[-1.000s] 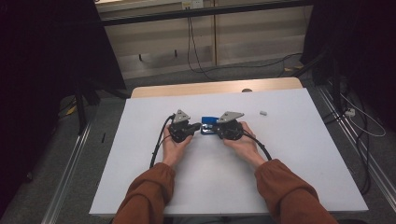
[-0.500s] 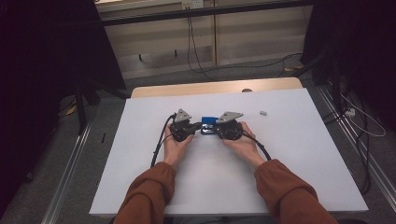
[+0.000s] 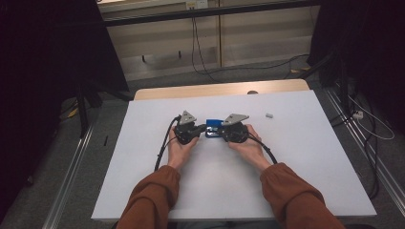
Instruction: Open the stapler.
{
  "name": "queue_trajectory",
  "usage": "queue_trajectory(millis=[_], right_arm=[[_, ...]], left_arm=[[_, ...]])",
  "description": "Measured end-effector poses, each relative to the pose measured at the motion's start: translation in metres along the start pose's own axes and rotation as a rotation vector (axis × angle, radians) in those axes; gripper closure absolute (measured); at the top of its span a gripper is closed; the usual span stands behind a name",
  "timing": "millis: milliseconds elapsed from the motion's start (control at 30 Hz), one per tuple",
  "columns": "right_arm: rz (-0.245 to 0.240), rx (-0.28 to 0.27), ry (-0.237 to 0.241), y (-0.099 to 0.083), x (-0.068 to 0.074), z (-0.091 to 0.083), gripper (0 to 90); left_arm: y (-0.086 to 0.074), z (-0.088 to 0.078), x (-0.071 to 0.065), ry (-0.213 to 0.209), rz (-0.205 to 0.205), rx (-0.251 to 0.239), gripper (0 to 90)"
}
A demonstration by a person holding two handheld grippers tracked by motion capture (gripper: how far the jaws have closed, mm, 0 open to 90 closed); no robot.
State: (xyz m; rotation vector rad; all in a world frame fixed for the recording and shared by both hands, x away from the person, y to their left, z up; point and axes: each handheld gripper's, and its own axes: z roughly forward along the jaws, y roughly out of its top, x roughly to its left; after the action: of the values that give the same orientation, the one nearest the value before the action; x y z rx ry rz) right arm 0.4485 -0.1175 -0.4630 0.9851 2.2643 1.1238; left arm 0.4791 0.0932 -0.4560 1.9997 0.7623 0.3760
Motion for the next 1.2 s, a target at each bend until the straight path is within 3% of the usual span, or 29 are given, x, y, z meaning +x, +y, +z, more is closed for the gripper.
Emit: queue_trajectory(millis=[567,1200], right_arm=[[-0.001,0.0,-0.003,0.0,0.0,0.0,90.0],[-0.011,-0.003,-0.02,0.0,0.002,0.0,90.0]], left_arm=[[0.005,-0.003,-0.002,-0.011,-0.015,-0.035,90.0],[0.011,-0.005,-0.005,0.004,-0.019,-0.072,90.0]])
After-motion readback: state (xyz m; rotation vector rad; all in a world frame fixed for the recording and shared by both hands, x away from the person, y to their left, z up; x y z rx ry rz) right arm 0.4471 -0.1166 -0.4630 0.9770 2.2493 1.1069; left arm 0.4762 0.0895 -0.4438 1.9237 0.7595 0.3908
